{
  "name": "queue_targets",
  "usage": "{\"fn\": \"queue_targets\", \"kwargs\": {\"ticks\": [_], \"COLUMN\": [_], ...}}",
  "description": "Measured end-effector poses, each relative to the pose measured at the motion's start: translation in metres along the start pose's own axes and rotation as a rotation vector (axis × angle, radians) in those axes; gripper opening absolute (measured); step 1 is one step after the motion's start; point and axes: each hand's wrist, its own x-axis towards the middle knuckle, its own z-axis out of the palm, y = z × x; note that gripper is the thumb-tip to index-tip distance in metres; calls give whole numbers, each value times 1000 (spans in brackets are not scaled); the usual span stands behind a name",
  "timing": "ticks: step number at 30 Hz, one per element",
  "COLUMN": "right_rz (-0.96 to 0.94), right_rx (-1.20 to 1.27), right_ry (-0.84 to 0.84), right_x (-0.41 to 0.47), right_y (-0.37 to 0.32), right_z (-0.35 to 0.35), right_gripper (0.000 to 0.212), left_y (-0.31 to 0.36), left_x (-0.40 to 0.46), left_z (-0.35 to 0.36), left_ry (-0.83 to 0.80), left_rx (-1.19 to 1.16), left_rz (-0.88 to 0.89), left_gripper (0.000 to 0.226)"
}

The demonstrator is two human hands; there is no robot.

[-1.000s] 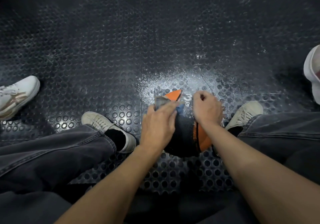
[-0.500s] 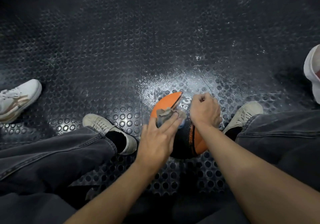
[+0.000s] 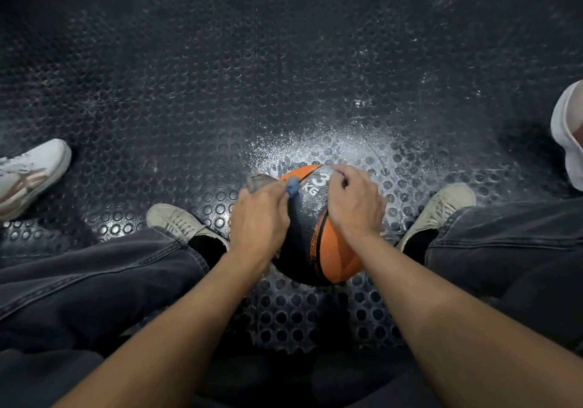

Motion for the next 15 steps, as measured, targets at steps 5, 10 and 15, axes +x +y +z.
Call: {"fn": "queue_targets", "kwargs": {"ticks": [5, 10, 15], "right_rz": [71, 41, 36], "right_rx": [18, -81, 29], "right_ry": [25, -35, 17], "right_x": [0, 5, 9], "right_y": [-2, 1, 7], "right_z": [0, -1, -3], "right_gripper": [28, 24, 26], "left_y": [3, 5, 15], "left_x": [-51, 1, -43], "left_z": [2, -4, -5], "left_ry": [-52, -13, -20], "left_rx": [-75, -50, -65], "left_rz": [269, -11, 205], "left_gripper": [35, 34, 37]}}
